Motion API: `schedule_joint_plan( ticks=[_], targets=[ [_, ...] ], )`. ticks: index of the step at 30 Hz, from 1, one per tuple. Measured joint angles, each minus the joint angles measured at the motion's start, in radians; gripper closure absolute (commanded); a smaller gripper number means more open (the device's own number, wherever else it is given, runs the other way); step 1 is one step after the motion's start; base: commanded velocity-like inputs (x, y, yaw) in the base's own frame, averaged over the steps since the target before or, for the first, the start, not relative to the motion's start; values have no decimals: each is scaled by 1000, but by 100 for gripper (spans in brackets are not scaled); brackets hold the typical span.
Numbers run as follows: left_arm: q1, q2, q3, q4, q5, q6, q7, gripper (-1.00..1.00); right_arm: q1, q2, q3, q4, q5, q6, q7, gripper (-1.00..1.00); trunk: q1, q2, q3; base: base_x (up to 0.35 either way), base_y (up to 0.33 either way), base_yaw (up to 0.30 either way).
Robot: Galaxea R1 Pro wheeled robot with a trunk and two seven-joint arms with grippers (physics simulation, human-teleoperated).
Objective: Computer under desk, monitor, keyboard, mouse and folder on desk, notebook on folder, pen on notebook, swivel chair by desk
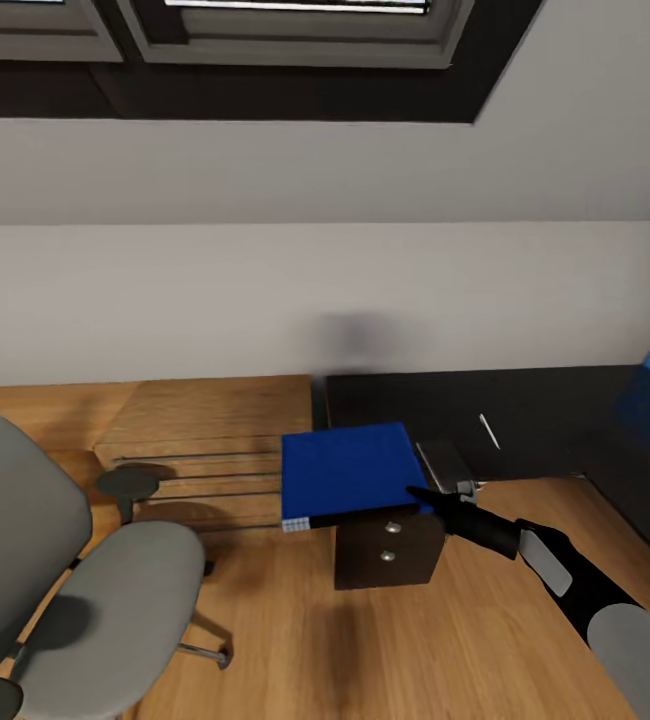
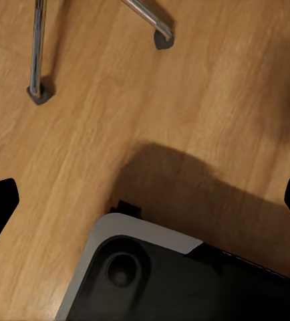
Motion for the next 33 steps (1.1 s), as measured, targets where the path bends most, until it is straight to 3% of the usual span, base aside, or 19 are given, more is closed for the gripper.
schedule_joint_plan(
  ticks=[22, 33],
  targets=[
    [0, -1, -1, 1, 0, 0, 0, -100, 13, -4, 0, 2, 5, -2, 3, 100, 0, 0, 0, 0, -289, -2],
    [0, -1, 0, 0, 2, 0, 0, -100, 15, -4, 1, 1, -4, 2, 8, 100, 0, 0, 0, 0, -47, 0]
  ],
)
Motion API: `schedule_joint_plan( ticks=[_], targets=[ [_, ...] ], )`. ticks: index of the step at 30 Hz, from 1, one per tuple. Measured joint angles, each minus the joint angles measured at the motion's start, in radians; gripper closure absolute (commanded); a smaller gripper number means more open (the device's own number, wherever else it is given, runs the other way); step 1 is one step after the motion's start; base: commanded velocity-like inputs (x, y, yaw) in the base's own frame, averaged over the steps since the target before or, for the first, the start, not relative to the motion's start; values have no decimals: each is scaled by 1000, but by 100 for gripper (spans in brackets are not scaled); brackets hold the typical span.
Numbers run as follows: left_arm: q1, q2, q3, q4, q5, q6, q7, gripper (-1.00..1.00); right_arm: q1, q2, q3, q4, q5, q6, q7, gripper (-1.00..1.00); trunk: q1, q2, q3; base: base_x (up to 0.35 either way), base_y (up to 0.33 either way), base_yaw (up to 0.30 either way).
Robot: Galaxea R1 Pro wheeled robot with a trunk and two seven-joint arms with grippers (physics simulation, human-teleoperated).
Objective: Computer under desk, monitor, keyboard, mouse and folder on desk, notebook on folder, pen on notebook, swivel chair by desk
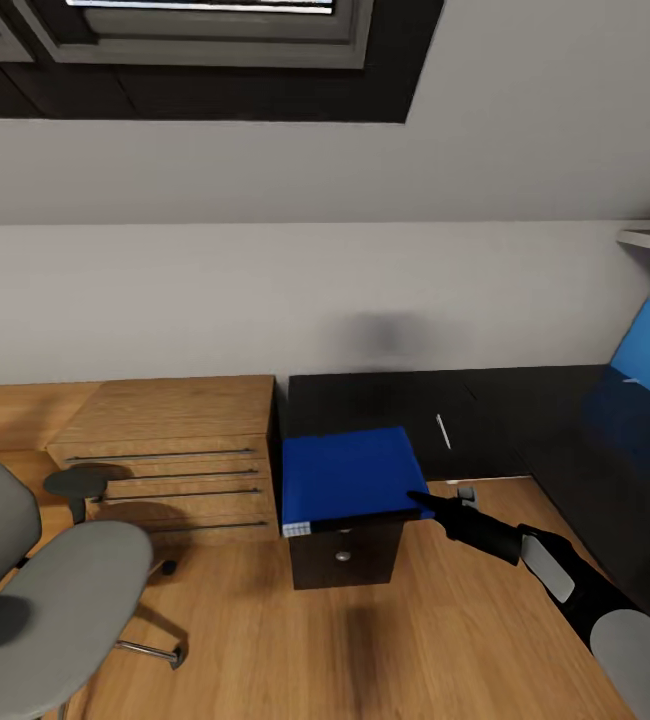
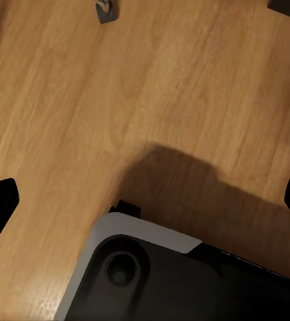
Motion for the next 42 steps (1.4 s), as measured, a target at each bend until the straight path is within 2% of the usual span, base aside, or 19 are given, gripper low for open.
schedule_joint_plan(
  ticks=[6, 13, 31, 36, 39, 42],
  targets=[
    [0, -1, 0, 0, -1, 0, 0, -100, 0, -2, -2, 0, -3, 2, 15, 100, 0, 0, 1, 0, -28, -65],
    [0, -4, 0, 0, -1, 0, 0, -100, 2, -11, -2, 1, 0, -1, 101, 100, 0, 0, 1, 0, -3, -126],
    [0, -8, 0, 0, 0, 0, 0, -100, 2, -16, -2, 16, 0, -10, 115, 100, 0, 0, 1, 0, 0, -2],
    [0, -8, 0, 0, 0, 0, 0, -100, 2, -12, -6, 13, 0, -9, 104, 100, 0, 0, 1, 0, 0, 0],
    [0, -8, -1, 0, 0, 0, 0, -100, 2, -5, -19, 12, 0, -8, 74, 100, 0, 0, 1, 0, 0, 0],
    [0, -11, 0, 0, 0, 0, 0, -100, 2, 15, -81, 9, -1, -9, -37, 100, 0, 0, 1, 0, 0, 0]
  ],
)
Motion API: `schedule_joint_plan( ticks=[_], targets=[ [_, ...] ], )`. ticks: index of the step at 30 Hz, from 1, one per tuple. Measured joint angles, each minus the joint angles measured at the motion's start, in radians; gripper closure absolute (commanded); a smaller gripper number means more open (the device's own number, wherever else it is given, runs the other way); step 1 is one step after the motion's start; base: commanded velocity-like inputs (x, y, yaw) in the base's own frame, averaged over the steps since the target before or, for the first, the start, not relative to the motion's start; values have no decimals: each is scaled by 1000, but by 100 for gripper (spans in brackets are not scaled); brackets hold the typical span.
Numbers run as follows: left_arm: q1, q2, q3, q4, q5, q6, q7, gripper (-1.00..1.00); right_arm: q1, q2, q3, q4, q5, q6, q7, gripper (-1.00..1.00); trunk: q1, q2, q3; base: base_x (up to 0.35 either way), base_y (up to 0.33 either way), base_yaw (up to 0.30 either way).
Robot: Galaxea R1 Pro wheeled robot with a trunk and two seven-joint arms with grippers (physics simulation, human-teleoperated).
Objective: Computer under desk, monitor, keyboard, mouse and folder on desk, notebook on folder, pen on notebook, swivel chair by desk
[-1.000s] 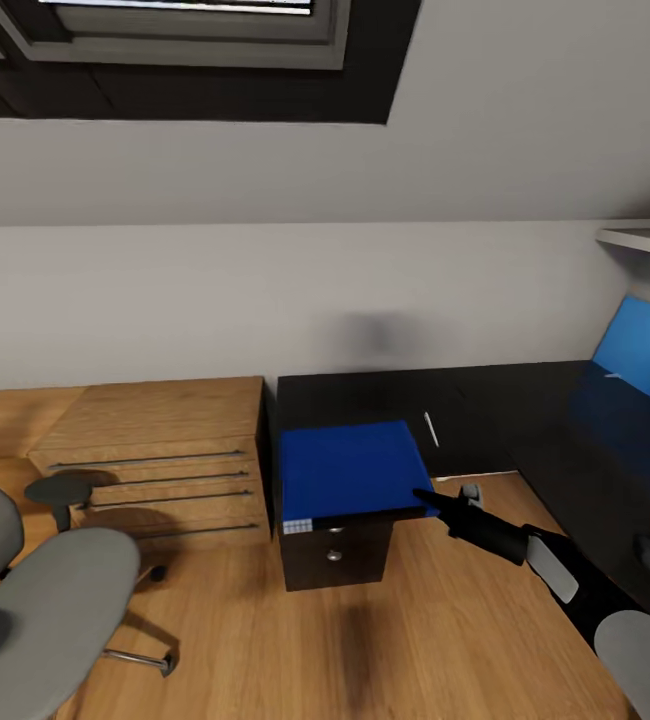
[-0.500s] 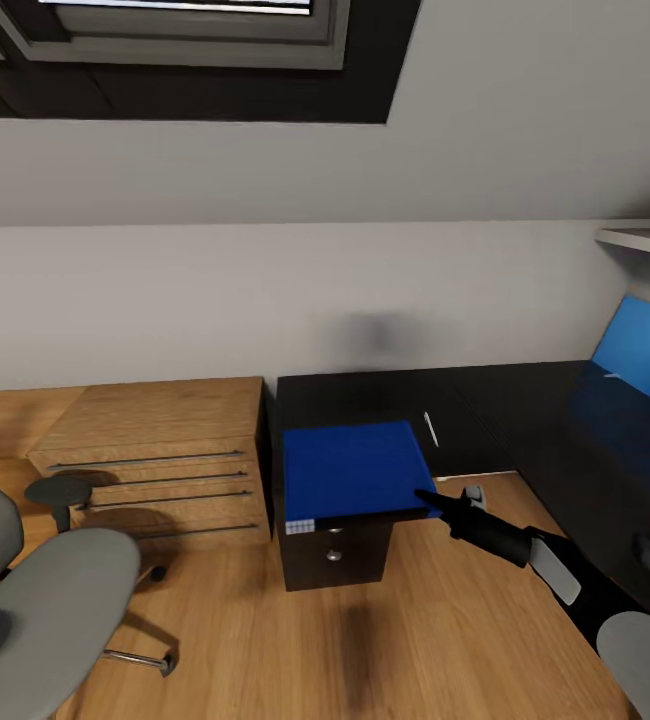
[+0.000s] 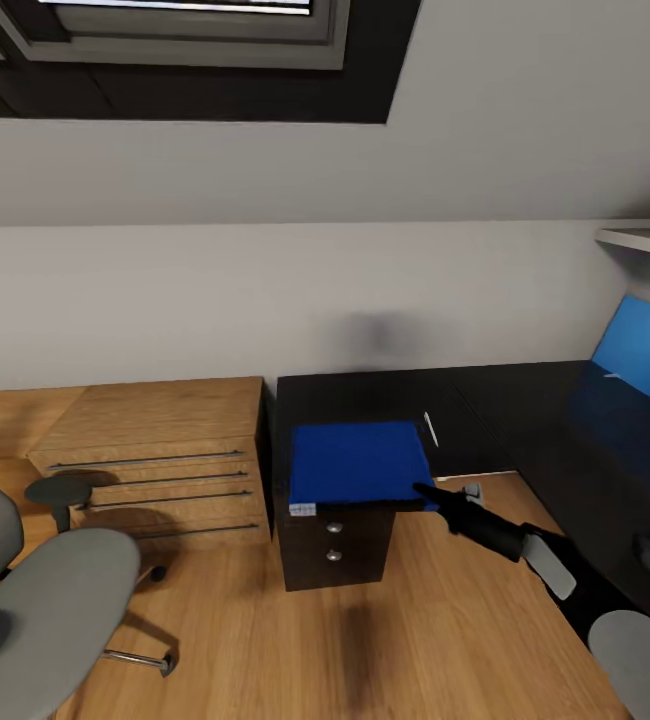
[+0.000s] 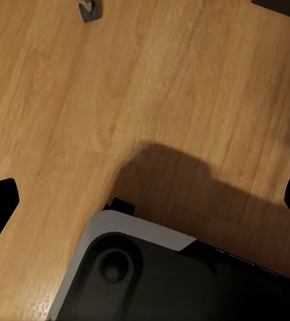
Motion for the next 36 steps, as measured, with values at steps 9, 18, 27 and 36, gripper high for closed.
schedule_joint_plan(
  ticks=[9, 18, 27, 36],
  targets=[
    [0, -3, 1, 3, 1, 0, 0, -100, 0, 89, -349, -127, -4, -152, -499, 100, 0, 0, 0, 0, 0, 0],
    [0, -3, 0, 3, 2, 0, 0, -100, 0, 129, -364, -133, -3, -264, -536, 100, 0, 0, 0, 0, 0, 0],
    [0, -3, 0, 3, 1, 0, 0, -100, 0, 105, -393, -132, -8, -219, -436, 100, 0, 0, 0, 0, 0, -6],
    [0, -3, 0, 3, 1, 0, 0, -100, 0, 99, -396, -129, -3, -214, -392, 100, 0, 0, 0, 0, 0, -198]
  ],
)
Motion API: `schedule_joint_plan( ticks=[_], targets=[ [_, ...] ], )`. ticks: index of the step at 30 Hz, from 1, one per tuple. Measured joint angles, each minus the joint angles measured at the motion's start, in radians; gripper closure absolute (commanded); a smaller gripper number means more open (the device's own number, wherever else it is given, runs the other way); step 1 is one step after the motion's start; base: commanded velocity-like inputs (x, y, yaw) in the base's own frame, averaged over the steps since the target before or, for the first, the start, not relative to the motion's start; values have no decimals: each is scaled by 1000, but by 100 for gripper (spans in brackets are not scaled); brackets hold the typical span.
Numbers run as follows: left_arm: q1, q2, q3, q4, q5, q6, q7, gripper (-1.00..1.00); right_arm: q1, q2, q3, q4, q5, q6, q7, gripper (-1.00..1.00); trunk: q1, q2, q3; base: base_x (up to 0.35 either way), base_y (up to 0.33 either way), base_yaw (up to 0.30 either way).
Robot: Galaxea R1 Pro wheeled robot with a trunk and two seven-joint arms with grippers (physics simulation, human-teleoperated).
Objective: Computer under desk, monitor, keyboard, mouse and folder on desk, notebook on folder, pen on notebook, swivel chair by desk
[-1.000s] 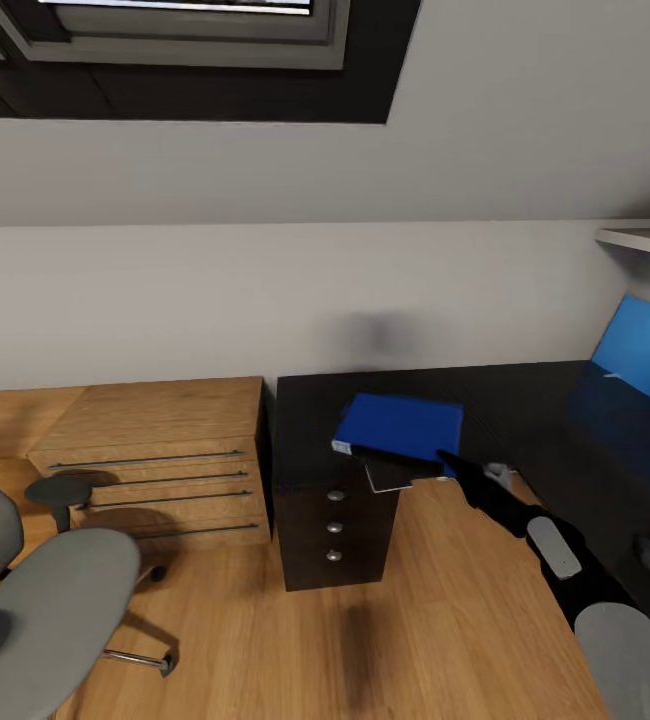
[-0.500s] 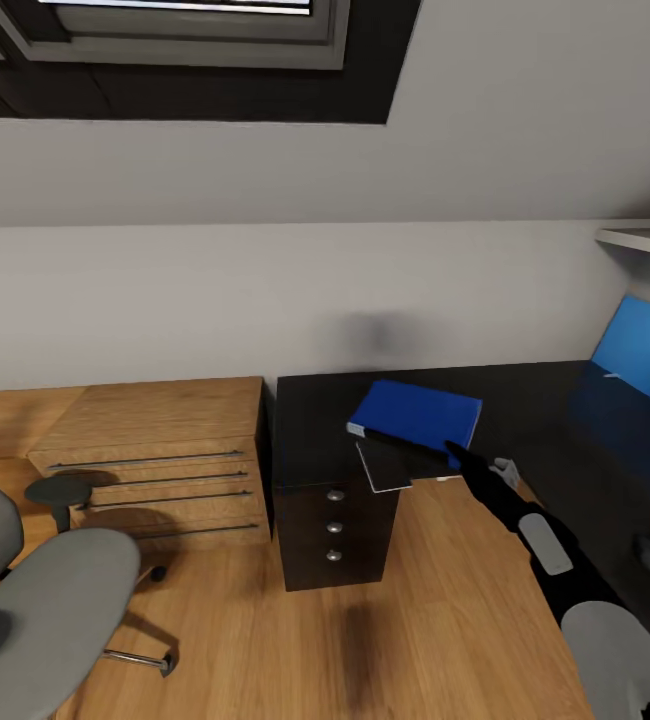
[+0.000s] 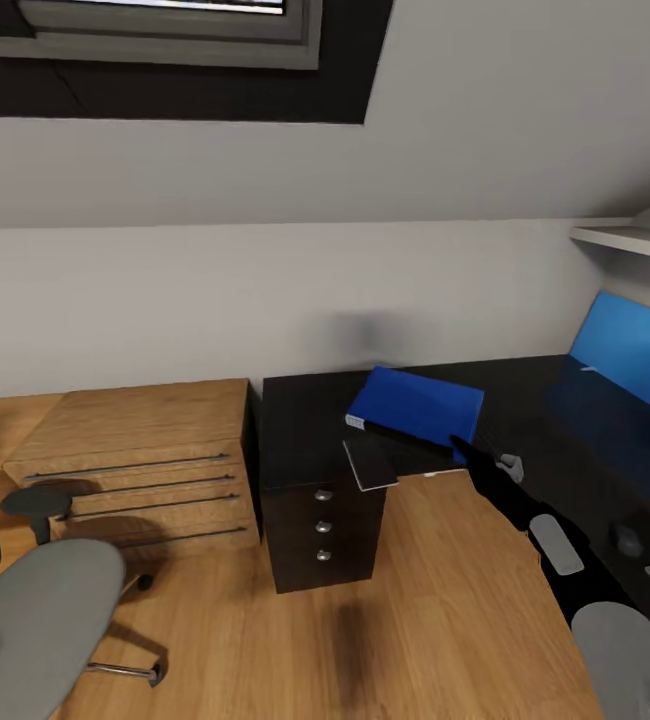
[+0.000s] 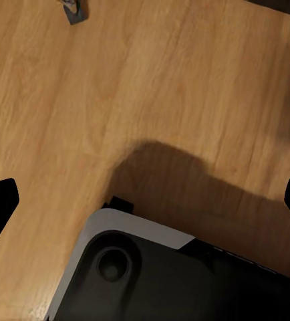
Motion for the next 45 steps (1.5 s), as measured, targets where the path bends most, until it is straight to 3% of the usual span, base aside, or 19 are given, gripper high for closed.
schedule_joint_plan(
  ticks=[18, 23, 29, 33, 45],
  targets=[
    [0, 0, 0, 0, 0, 0, 0, -100, 0, 1, -9, 64, 1, -67, -12, 100, 0, 0, 0, 0, 0, -259],
    [0, -1, 0, 0, 0, 0, 0, -100, 0, 1, -46, 70, 0, -74, -13, 100, 0, 0, 3, 0, 0, -198],
    [0, -1, 0, 0, -1, 0, 0, -100, 0, 4, -102, 72, 1, -123, -65, 100, 0, 0, 8, 0, 0, -50],
    [0, -1, 0, 0, -1, 0, 0, -100, 0, 1, -107, 71, 1, -151, -76, 100, 0, 0, 8, 0, 0, -7],
    [0, -2, 0, 0, -1, 0, 0, -100, 1, 6, -108, 73, 2, -140, -39, 100, 0, 0, 9, 0, 0, -1]
  ],
)
